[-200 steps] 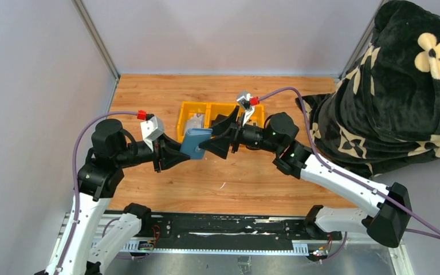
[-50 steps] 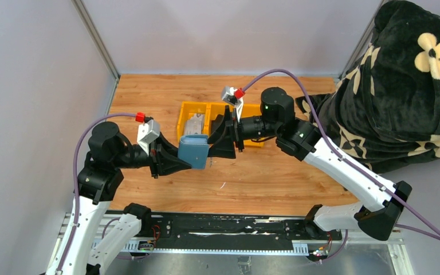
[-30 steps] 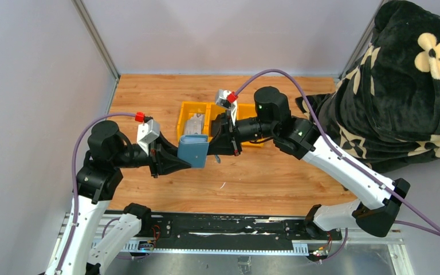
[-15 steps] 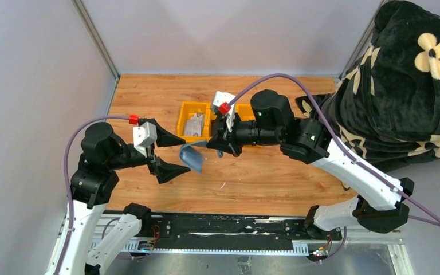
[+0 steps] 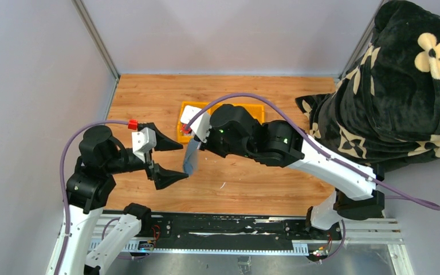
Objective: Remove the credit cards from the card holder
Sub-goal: Open the card holder at the center of the board.
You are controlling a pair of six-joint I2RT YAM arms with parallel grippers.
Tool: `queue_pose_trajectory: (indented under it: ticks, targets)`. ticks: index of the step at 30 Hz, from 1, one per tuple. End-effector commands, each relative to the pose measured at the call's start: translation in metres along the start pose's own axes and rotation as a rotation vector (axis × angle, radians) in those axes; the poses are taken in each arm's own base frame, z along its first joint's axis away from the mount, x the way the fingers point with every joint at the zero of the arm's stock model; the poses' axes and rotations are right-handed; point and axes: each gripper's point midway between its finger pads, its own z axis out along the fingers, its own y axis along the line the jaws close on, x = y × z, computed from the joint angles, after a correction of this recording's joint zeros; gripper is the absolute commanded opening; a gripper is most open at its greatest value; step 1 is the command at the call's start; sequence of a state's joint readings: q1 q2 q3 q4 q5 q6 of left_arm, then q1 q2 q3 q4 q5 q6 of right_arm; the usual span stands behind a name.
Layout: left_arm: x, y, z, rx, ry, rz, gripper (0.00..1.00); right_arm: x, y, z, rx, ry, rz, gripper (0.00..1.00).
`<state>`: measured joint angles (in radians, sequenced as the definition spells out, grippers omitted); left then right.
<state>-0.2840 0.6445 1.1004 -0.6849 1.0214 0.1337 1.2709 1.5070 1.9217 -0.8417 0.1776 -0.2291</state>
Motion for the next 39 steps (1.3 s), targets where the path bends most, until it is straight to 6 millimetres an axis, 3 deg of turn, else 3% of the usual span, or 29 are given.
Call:
queue_pose_trajectory:
  ticks: [1,11,16,20,22,24,29,31,36,39]
  targets:
    - [0.005,-0.009,-0.005,0.014,0.013,0.018,0.96,-0.001,-0.021,-0.017,0.135,0.066,-0.078,0.00]
    - [0.024,0.040,-0.007,-0.193,0.073,0.212,0.64,-0.008,0.018,-0.011,-0.006,0.067,-0.130,0.00]
    - [0.023,0.028,-0.004,-0.140,0.037,0.169,0.65,-0.009,0.029,-0.001,-0.034,0.105,-0.144,0.00]
    - [0.015,-0.001,-0.006,-0.041,-0.006,0.121,0.73,-0.007,0.024,0.002,0.002,0.122,-0.151,0.00]
    - [0.016,-0.003,-0.008,-0.047,-0.010,0.132,0.75,-0.011,0.024,0.000,0.001,0.110,-0.145,0.00]
    - [0.018,0.003,-0.009,-0.084,-0.003,0.143,0.70,-0.016,0.025,0.000,-0.001,0.098,-0.132,0.00]
    - [0.026,0.044,-0.012,-0.284,0.031,0.115,0.39,-0.023,0.040,0.004,-0.073,0.075,-0.098,0.00]
    - [0.025,0.049,-0.011,-0.306,0.016,0.103,0.38,-0.027,0.047,0.005,-0.104,0.062,-0.082,0.00]
    - [0.018,0.036,-0.008,-0.248,-0.028,0.083,0.44,-0.025,0.051,0.010,-0.110,0.072,-0.070,0.00]
    - [0.023,0.047,-0.013,-0.311,-0.013,0.123,0.38,-0.030,0.058,0.007,-0.154,0.052,-0.054,0.00]
